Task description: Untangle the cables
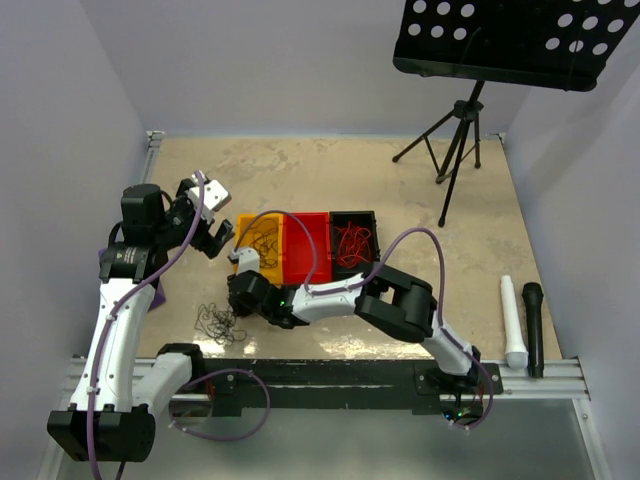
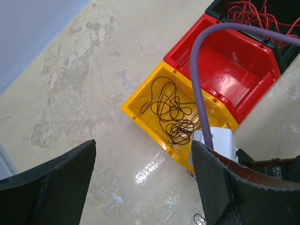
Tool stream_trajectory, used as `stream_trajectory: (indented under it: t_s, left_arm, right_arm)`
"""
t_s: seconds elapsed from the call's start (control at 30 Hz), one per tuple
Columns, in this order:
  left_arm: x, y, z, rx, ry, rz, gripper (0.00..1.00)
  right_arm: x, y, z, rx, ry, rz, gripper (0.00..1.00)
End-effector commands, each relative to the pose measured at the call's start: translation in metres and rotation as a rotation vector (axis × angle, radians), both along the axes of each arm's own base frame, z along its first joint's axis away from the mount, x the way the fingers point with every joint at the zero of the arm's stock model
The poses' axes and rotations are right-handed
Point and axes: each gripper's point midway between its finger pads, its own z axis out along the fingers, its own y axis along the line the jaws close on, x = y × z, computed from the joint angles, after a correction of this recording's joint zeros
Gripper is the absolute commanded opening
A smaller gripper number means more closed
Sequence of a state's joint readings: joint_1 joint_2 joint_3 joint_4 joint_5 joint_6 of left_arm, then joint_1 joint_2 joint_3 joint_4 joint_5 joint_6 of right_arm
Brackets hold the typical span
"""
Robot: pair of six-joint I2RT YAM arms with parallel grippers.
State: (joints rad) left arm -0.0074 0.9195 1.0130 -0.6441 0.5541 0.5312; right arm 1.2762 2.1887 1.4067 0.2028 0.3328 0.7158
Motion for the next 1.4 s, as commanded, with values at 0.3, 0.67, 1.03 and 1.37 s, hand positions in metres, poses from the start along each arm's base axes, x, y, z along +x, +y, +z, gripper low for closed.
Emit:
stream_trajectory:
  t_s: [0.3,0.67,1.03,1.37]
  left_arm:
    - [-0.001,-0.004,0.002,-0.018,-0.016,-0.024,0.86]
    - [-0.056,-0.044,-0.008,-0.048,0.028,-0.397,0.86]
    - [-0.113,-0.078,-0.013,-0.233,0.064,-0.689,0.94]
    - [-0.127,-0.083,-0.025,-0.294,0.129,-0.765,0.85]
  right_arm:
    - [0.006,-0.029,0.110,0.146,-0.127,-0.109,0.00]
    - [-0.011,-0.103,0.192,0.290,-0.142,-0.164,0.00]
    - [-0.015,-0.127,0.260,0.412,-0.169,-0.183,0.00]
    - [-0.019,-0.121,0.300,0.501,-0.181,-0.153,0.00]
